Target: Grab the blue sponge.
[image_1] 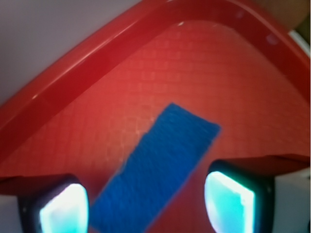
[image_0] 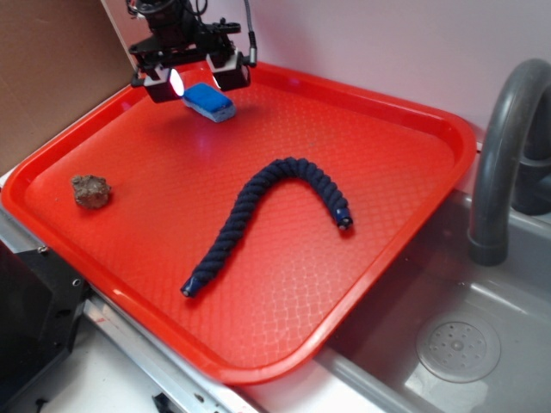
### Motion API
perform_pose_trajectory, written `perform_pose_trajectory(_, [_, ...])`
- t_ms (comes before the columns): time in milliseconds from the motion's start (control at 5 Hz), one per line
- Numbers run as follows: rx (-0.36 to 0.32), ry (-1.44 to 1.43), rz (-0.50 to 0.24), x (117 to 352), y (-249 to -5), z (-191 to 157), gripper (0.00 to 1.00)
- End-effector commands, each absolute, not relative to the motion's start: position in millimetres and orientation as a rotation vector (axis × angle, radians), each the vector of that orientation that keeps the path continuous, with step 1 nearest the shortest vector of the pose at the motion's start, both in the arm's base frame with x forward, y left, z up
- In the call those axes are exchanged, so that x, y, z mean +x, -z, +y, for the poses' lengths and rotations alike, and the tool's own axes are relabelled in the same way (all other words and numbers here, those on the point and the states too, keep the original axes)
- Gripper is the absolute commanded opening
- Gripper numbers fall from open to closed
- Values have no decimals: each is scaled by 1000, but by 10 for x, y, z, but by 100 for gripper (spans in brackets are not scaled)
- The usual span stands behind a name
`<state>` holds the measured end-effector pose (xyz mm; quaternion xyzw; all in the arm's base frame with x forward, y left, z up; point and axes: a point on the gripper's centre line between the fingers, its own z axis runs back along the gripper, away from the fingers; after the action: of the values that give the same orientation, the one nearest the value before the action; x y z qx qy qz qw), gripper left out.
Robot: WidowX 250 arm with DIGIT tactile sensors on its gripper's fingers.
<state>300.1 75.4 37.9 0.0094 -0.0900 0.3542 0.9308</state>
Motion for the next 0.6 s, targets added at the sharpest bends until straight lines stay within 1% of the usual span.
perform_pose_trajectory(0, [-13, -737, -218, 3129, -268, 894, 74])
perform_pose_trajectory(200, [-7, -733, -205, 3091, -286, 883, 0])
perform_pose_trajectory(400, [38, -641, -138, 2932, -651, 827, 0])
